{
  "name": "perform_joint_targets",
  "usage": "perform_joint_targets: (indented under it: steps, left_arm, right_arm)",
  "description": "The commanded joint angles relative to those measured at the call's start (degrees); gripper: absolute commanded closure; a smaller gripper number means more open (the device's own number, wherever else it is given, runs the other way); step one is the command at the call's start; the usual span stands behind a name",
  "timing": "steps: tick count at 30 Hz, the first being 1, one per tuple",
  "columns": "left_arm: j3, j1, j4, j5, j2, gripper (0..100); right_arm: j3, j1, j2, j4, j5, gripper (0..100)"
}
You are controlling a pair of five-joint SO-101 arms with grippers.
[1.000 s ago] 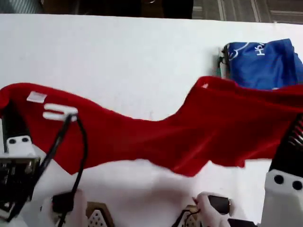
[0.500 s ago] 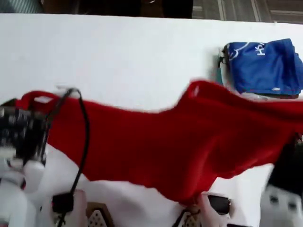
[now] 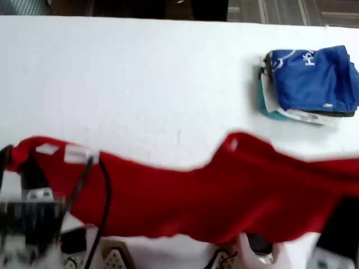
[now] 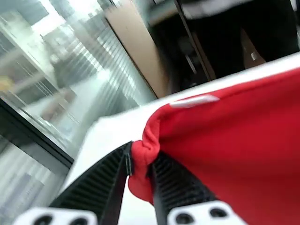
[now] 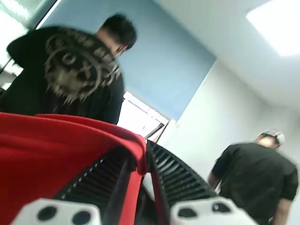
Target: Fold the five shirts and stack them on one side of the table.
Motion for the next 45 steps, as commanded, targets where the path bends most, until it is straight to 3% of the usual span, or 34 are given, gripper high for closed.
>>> perform_joint_targets:
  steps: [1, 10, 17, 24, 28, 36, 45]
  left_arm:
    - [7.96, -0.88, -2.64, -0.79, 5.80, 97]
    - [18.33, 0.35, -18.20, -0.44, 20.84, 97]
    - [10.59, 2.20, -27.43, -0.79, 39.91, 97]
    - [-10.51, 2.02, -26.55, -3.60, 65.14, 97]
    - [-24.31, 1.93, -21.54, -3.60, 77.45, 97]
    - [-38.20, 2.29, -16.44, -3.60, 99.16, 97]
    - [-52.53, 1.93, -16.79, -3.25, 119.47, 97]
  right_arm:
    - [7.47, -4.35, 5.41, -0.31, -0.88, 97.9]
    - [30.51, -8.92, 13.76, -6.81, -1.23, 97.8]
    - [51.69, -6.64, 20.00, -30.64, -0.62, 97.9]
    - [59.69, -5.58, 31.96, -46.55, -0.62, 97.9]
    - [59.78, -5.67, 37.76, -54.64, -0.62, 97.9]
    - [59.69, -7.25, 52.35, -56.75, -0.62, 97.9]
    - [59.69, -8.40, 67.65, -68.00, -0.62, 97.9]
